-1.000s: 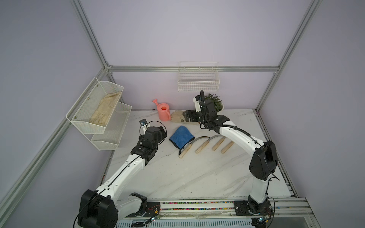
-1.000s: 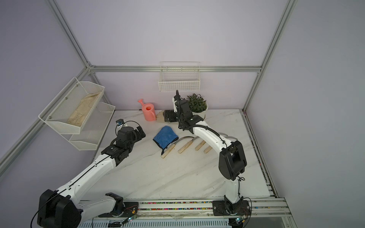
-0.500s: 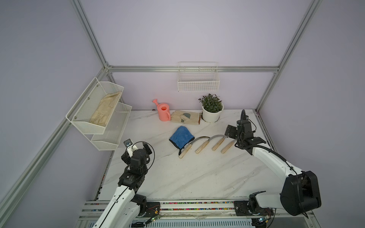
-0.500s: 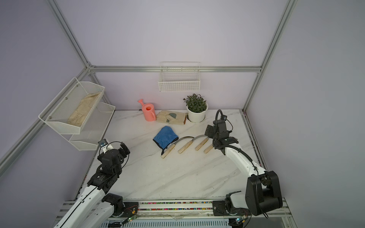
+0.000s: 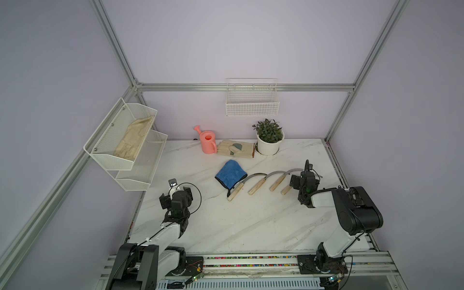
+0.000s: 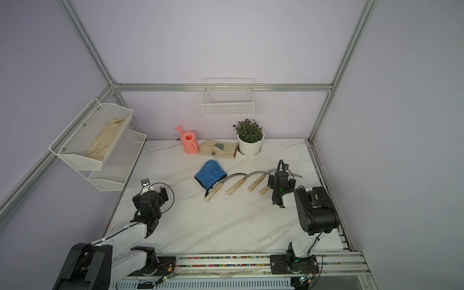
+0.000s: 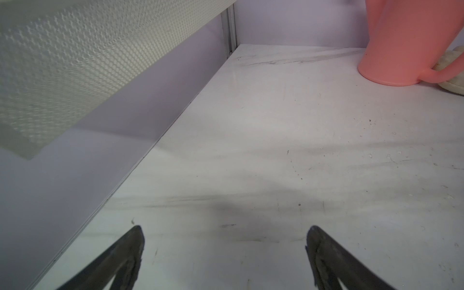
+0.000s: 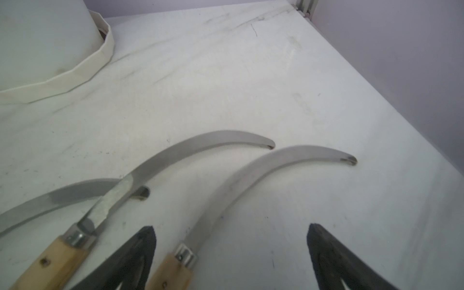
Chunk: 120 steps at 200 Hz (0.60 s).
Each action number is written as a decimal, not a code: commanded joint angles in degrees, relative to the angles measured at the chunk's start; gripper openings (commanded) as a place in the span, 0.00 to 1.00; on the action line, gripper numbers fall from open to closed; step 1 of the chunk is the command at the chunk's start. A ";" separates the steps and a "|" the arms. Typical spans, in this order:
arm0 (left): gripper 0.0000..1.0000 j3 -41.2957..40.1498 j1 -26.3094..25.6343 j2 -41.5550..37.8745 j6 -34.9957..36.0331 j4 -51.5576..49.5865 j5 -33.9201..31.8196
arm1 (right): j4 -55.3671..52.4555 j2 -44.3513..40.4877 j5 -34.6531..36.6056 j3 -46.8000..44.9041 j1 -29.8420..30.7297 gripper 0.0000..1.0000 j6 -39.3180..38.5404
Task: Wipe small sickles with rags
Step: Reset both arms
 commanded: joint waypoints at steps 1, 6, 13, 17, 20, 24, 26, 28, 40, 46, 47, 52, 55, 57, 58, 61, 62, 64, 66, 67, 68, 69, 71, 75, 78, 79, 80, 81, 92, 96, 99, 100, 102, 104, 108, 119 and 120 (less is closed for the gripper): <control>1.00 4.03 1.47 4.46 3.55 10.75 8.69 | 12.45 0.15 -5.97 -1.36 -1.25 0.97 -3.13; 0.99 4.76 1.53 5.73 3.84 11.11 9.64 | 18.01 0.10 -7.98 -4.46 -1.76 0.97 -3.91; 0.99 5.77 1.64 7.04 4.15 11.15 10.63 | 26.70 1.33 -11.89 -8.79 -2.24 0.97 -5.55; 0.99 6.25 1.72 7.69 4.32 11.19 11.09 | 32.42 2.32 -13.63 -10.75 -2.30 0.97 -6.53; 0.99 6.52 1.80 8.19 4.35 11.23 11.58 | 34.22 2.43 -14.39 -11.34 -2.29 0.97 -6.77; 1.00 6.81 1.82 8.73 4.52 11.52 12.20 | 32.97 1.82 -14.49 -11.37 -2.29 0.97 -6.84; 1.00 7.01 1.81 8.99 4.49 11.73 12.50 | 31.77 1.51 -14.48 -11.10 -2.25 0.97 -6.81; 1.00 7.07 1.90 9.26 4.48 11.89 12.70 | 30.79 1.28 -14.43 -10.81 -2.28 0.97 -6.63; 1.00 8.03 1.95 10.38 4.57 11.81 14.44 | 29.07 2.33 -12.71 -8.90 -2.29 0.97 -5.84; 1.00 8.66 1.94 10.87 4.57 11.32 14.96 | 26.07 2.29 -11.76 -7.48 -2.29 0.97 -5.40; 1.00 8.72 1.98 10.96 4.66 11.23 14.95 | 25.44 2.21 -11.62 -7.19 -2.29 0.97 -5.37; 1.00 9.31 2.02 11.54 4.70 10.86 14.95 | 23.10 1.95 -11.69 -6.39 -2.33 0.97 -4.42; 1.00 9.66 2.12 11.80 4.90 10.62 14.94 | 23.20 1.82 -11.75 -6.52 -2.37 0.97 -4.89; 1.00 9.88 2.17 12.02 5.00 10.51 14.98 | 23.81 1.84 -11.60 -6.68 -2.44 0.97 -5.20; 1.00 9.95 2.18 12.15 5.09 10.48 15.01 | 24.18 1.82 -11.54 -6.79 -2.45 0.97 -5.27; 1.00 10.22 2.24 12.44 5.34 10.50 15.05 | 24.83 2.02 -11.43 -7.00 -2.45 0.97 -5.33; 1.00 10.29 2.30 12.58 5.39 10.65 15.04 | 24.99 2.08 -11.41 -7.00 -2.46 0.97 -5.42; 1.00 10.41 2.33 12.85 5.74 10.85 15.03 | 25.18 2.17 -11.40 -6.93 -2.40 0.97 -5.47; 1.00 10.51 2.36 13.06 5.96 11.23 15.01 | 25.14 2.22 -11.40 -6.96 -2.38 0.97 -5.41; 1.00 10.52 2.41 13.24 6.05 11.45 14.97 | 25.11 2.22 -11.40 -6.93 -2.43 0.97 -5.37; 1.00 10.58 2.43 13.37 6.19 11.70 14.96 | 25.09 2.18 -11.40 -6.92 -2.49 0.97 -5.35; 1.00 10.60 2.49 13.52 6.17 11.95 14.86 | 25.08 2.16 -11.40 -6.96 -2.48 0.97 -5.34; 1.00 10.60 2.46 13.66 5.94 12.58 14.72 | 24.98 2.08 -11.40 -7.01 -2.43 0.97 -5.34; 1.00 10.74 2.85 14.68 5.47 13.51 15.09 | 24.80 2.00 -11.40 -7.01 -2.46 0.97 -5.33; 1.00 10.93 3.09 15.79 4.55 13.67 15.62 | 24.72 1.99 -11.40 -7.00 -2.40 0.97 -5.38; 1.00 11.00 3.12 16.01 4.25 13.55 15.94 | 24.72 1.98 -11.40 -7.04 -2.48 0.97 -5.40; 1.00 10.99 3.23 16.16 4.06 13.49 16.19 | 24.76 1.97 -11.40 -7.06 -2.43 0.97 -5.41; 1.00 11.03 3.28 16.33 3.92 13.55 16.49 | 24.78 1.97 -11.40 -7.07 -2.45 0.97 -5.42; 1.00 10.43 3.44 19.60 5.16 16.71 20.69 | 24.76 1.99 -11.40 -7.04 -2.46 0.97 -5.46; 1.00 10.09 3.44 21.44 5.79 19.02 21.41 | 24.78 1.97 -11.40 -7.01 -2.39 0.97 -5.43; 1.00 9.55 3.45 22.82 6.64 22.02 21.69 | 24.88 1.97 -11.36 -7.05 -2.46 0.97 -5.43; 1.00 9.30 3.43 23.22 6.66 23.22 21.61 | 24.89 1.97 -11.38 -7.07 -2.46 0.97 -5.47; 1.00 8.80 3.53 23.86 6.63 25.29 21.49 | 24.89 1.97 -11.39 -7.04 -2.44 0.97 -5.39; 1.00 8.06 3.62 24.29 6.64 27.63 21.78 | 24.83 1.97 -11.40 -7.05 -2.44 0.97 -5.41; 1.00 7.44 3.84 24.18 6.26 28.64 21.88 | 24.80 2.06 -11.40 -7.00 -2.46 0.97 -5.39; 1.00 8.80 4.13 22.27 4.37 22.57 20.51 | 24.74 1.98 -11.42 -6.94 -2.41 0.97 -5.34; 1.00 8.96 4.17 22.20 4.34 22.18 20.50 | 24.73 1.97 -11.41 -6.93 -2.40 0.97 -5.34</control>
